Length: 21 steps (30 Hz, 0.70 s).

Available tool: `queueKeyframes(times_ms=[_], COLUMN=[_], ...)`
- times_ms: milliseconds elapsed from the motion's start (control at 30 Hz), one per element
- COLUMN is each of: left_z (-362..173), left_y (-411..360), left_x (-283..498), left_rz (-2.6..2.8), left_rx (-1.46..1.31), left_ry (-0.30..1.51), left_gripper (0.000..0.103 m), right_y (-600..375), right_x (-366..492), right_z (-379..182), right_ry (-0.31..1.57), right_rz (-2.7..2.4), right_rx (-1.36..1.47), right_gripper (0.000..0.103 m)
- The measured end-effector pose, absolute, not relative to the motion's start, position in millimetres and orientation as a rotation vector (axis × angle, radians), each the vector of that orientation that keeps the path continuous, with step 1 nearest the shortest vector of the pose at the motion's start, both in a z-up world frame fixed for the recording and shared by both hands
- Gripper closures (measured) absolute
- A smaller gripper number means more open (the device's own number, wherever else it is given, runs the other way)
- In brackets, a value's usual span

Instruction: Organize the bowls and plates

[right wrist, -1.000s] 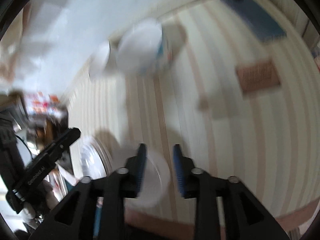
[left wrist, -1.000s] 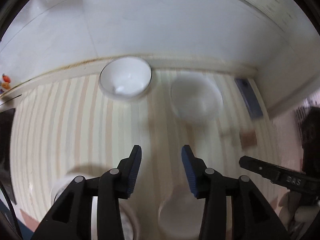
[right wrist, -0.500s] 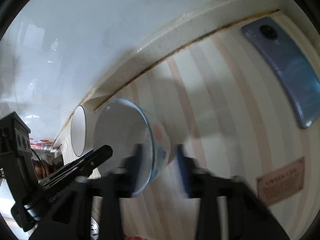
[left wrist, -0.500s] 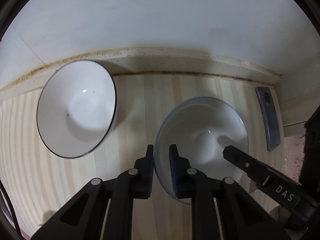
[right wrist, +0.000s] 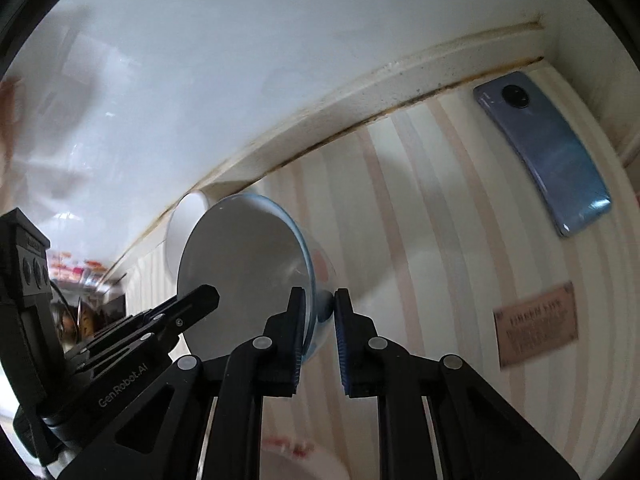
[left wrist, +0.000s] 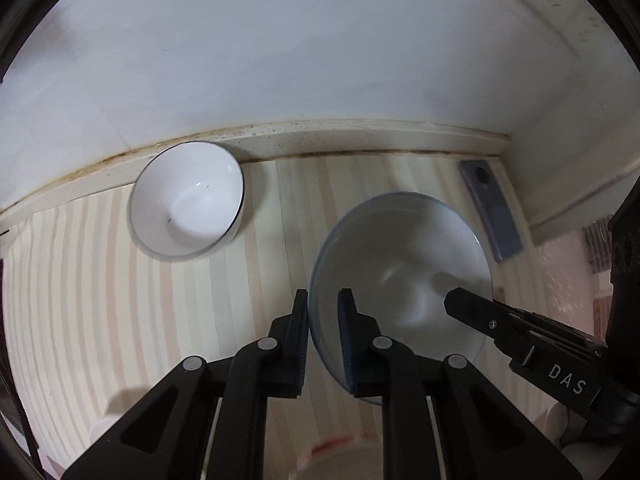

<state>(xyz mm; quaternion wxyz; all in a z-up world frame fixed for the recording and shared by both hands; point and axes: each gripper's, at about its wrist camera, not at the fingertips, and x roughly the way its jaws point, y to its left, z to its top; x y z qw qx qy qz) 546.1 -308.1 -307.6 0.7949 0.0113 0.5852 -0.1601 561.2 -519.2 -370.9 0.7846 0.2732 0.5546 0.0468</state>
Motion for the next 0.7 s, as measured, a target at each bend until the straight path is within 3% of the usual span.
queueKeyframes(times_ms=[333,700], left_z=[-289,-336], left_y=[-274,-261], left_x=[454,413], left_rz=[-0.394,-0.361], left_rx=[-0.012,0.015], left_ry=[1.284,1.39], left_gripper=[0.091,0.091], right_y=[-496,-469], right_x=[461,407], right_z=[-341,-388], right_ry=[1.247,1.381], right_rz=[0.159,0.181], right_rx=[0.571,0.562], right_gripper=[0.087,0.087])
